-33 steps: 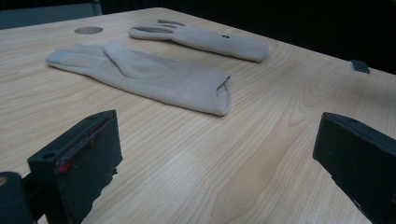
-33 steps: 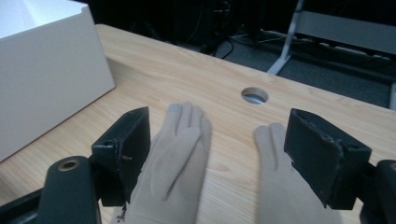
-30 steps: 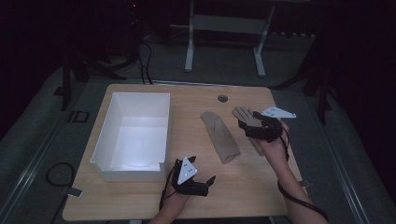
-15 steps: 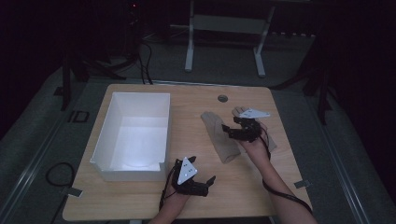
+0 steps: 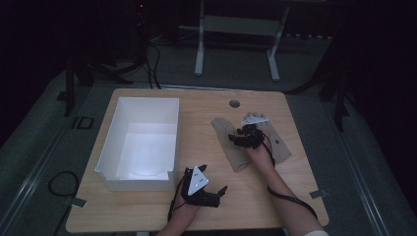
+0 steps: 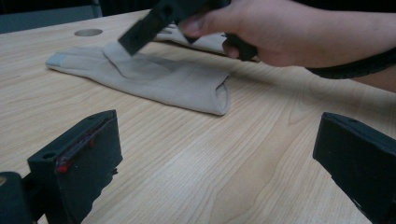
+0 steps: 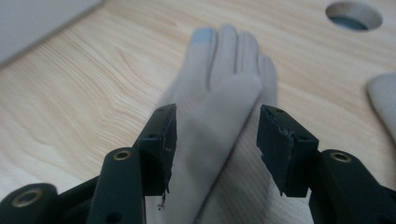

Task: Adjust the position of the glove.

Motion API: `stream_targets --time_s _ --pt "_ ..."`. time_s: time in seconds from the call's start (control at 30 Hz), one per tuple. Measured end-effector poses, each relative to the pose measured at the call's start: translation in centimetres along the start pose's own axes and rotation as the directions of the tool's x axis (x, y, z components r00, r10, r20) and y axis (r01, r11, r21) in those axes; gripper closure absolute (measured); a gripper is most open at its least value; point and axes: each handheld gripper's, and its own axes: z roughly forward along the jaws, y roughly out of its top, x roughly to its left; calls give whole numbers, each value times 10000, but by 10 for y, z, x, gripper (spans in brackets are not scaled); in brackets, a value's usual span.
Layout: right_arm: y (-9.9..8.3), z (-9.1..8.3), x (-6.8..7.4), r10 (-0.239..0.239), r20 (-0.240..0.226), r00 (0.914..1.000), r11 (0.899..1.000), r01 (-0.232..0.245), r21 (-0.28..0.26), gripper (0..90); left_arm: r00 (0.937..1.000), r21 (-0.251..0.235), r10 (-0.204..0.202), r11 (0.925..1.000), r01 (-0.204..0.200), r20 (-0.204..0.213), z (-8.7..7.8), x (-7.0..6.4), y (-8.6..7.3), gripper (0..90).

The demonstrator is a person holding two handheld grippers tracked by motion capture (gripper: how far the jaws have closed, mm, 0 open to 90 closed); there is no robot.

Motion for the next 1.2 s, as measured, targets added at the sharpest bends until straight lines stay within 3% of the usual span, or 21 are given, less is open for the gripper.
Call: stream_targets --time_s 0.13,0.33,0.4,0.53,0.6,0.73,0.93,1.13,1.2 --pt "-7 13 -3 -119 320 9994 9985 102 532 468 10000 10 -18 10000 18 3 0 0 0 14" --pt "-10 15 -4 -311 167 9994 9985 303 464 508 10000 15 -34 10000 34 -4 0 0 0 14" --pt "-9 15 -5 -276 163 9995 9984 268 489 560 10000 20 -45 10000 45 -2 0 1 0 15" --pt "-7 15 -7 -151 95 9998 9986 146 502 764 10000 22 -50 10000 50 -14 0 1 0 14" --pt "-4 13 -6 28 -41 10000 9983 -26 587 793 10000 26 -79 10000 79 4 0 1 0 14" --pt "5 0 0 424 -215 9989 9988 -419 235 802 9999 3 -159 9999 159 17 0 2 0 14" --pt "25 -34 18 719 55 9974 9956 -714 -614 803 9999 20 -89 10000 89 -72 0 1 0 14" --pt "37 -68 32 1325 -74 9912 9791 -1320 -1548 803 9999 -14 -74 10000 73 -117 0 1 0 14" --pt "37 -77 37 1491 118 9888 9736 -1447 -1766 803 9999 -19 -43 10000 43 -113 0 1 0 14"
